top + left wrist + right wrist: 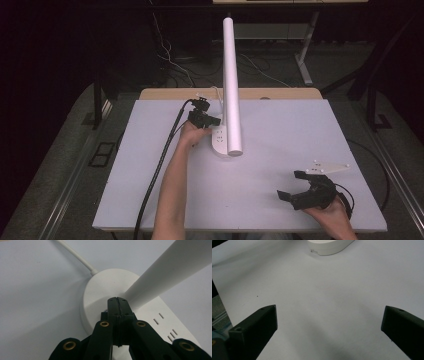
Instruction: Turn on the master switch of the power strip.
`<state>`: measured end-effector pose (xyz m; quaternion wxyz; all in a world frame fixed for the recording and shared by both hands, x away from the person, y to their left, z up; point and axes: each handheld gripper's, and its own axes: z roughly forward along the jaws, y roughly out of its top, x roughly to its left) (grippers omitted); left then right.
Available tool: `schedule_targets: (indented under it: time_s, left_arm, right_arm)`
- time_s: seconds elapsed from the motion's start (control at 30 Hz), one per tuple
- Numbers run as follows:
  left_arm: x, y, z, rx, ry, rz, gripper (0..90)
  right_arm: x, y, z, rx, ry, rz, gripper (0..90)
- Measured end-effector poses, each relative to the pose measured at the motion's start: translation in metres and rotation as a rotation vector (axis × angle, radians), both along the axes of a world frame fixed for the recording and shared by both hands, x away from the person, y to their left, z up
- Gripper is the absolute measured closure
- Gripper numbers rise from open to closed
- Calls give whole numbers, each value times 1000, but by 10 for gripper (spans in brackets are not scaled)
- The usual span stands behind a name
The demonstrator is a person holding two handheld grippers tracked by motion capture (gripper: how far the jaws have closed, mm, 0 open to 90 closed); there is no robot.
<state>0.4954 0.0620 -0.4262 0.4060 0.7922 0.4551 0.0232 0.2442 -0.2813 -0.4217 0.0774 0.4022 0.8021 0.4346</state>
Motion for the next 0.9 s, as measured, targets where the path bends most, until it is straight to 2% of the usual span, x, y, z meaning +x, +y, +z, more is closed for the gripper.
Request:
schedule_targets:
  time_s: [0.03,0.3,0.33,0.37,0.63,0.73,0.8,0.83,0.87,0.9]
  left_arm:
    - [0,-2,-1,-12,-1,12,900]
    - [1,-1,0,-1,7,9,900]
    - [0,-3,0,-6,7,22,900]
    - [0,-3,1,14,1,11,900]
    - [-2,-6,2,45,-13,18,900]
    - [-3,-2,-2,-18,-4,43,900]
    - [-3,-3,-1,-10,-11,45,900]
    - [-3,-2,0,15,-11,27,900]
    - [-3,-5,0,11,-15,42,900]
    - [-3,-3,1,30,-16,19,900]
  right_arm:
    - [0,-1,0,1,-1,0,0]
    - [0,-2,1,1,-3,-2,0]
    - [-1,-2,1,3,-2,-3,0]
    - [-1,-3,1,5,-3,-3,0]
    - [-2,-5,2,9,-13,-5,0]
    - [-3,-5,2,10,-14,-8,0]
    - [-2,-6,2,10,-9,-12,0]
    - [-2,-6,2,10,-8,-13,0]
    - [-1,-6,1,12,-8,-14,0]
    - [-1,-6,1,12,-9,-11,0]
